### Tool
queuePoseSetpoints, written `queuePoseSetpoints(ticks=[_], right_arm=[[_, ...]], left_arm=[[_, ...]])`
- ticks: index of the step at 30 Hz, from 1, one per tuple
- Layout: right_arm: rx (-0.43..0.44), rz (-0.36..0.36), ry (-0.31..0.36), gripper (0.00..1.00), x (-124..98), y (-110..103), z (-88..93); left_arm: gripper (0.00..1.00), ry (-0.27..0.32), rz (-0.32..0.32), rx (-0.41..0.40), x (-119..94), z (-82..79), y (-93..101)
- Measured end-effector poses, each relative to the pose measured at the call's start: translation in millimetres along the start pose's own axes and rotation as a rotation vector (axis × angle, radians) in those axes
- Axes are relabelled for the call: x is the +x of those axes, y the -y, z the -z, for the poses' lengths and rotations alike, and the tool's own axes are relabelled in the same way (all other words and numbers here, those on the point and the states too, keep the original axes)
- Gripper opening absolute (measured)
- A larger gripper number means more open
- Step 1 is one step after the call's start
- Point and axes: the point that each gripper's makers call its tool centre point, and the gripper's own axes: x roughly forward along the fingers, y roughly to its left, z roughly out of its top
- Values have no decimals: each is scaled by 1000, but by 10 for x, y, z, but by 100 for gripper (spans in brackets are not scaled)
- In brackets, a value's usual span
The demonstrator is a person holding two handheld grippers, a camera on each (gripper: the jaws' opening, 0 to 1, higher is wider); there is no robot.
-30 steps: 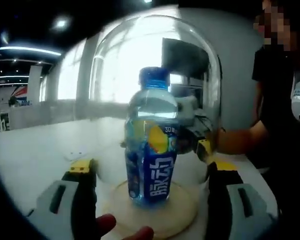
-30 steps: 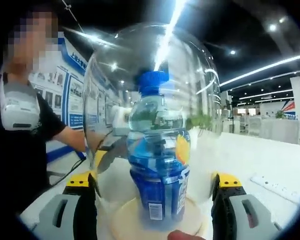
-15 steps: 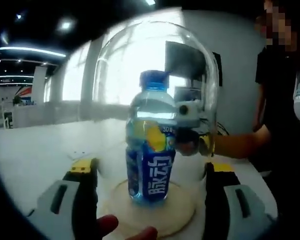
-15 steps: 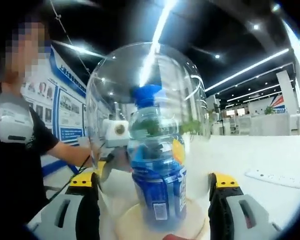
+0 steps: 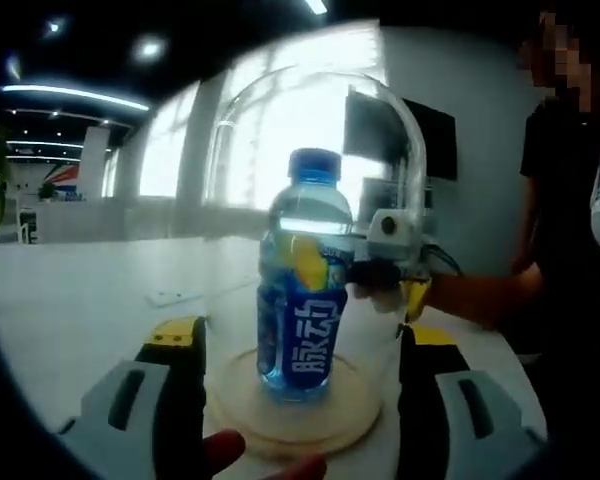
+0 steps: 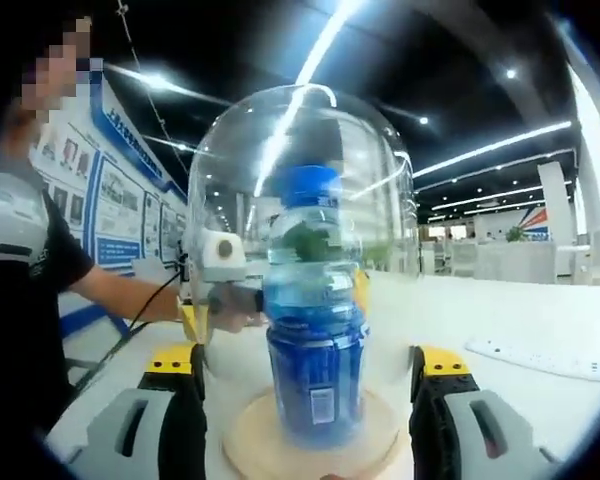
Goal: Open the cover put in the Mizone put the cover back on
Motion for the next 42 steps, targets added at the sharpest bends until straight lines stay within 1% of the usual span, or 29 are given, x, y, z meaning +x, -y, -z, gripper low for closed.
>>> queuePoseSetpoints(ticks=[6,12,17,20,22,26,30,34,36,42], right_arm=[[-49,43,-17,73,-58,5,57],[-46,76,-16,70,-107,5,99],[-47,100,-10,66,-180,-5,108],[-46,114,-6,63,-217,-11,110],[-43,122,-6,62,-231,-13,109],[-57,147,-15,57,-285,-39,93],[-50,165,-13,50,-351,-53,79],[-42,191,-8,44,-417,-65,71],[-45,202,-6,41,-445,-155,57],[-55,193,-16,40,-486,-262,68]], left_arm=[[65,14,-20,-3,-35,-11,16],[63,22,-54,0,-62,-1,23],[61,10,-96,17,-75,43,39],[60,-1,-120,-1,-86,69,27],[59,-10,-132,-6,-98,94,44],[54,-6,-163,-4,-167,106,68],[47,3,-187,-18,-218,108,88],[42,-3,-208,-4,-258,138,123],[39,-13,-223,14,-282,158,136],[38,-29,-257,20,-346,193,161]])
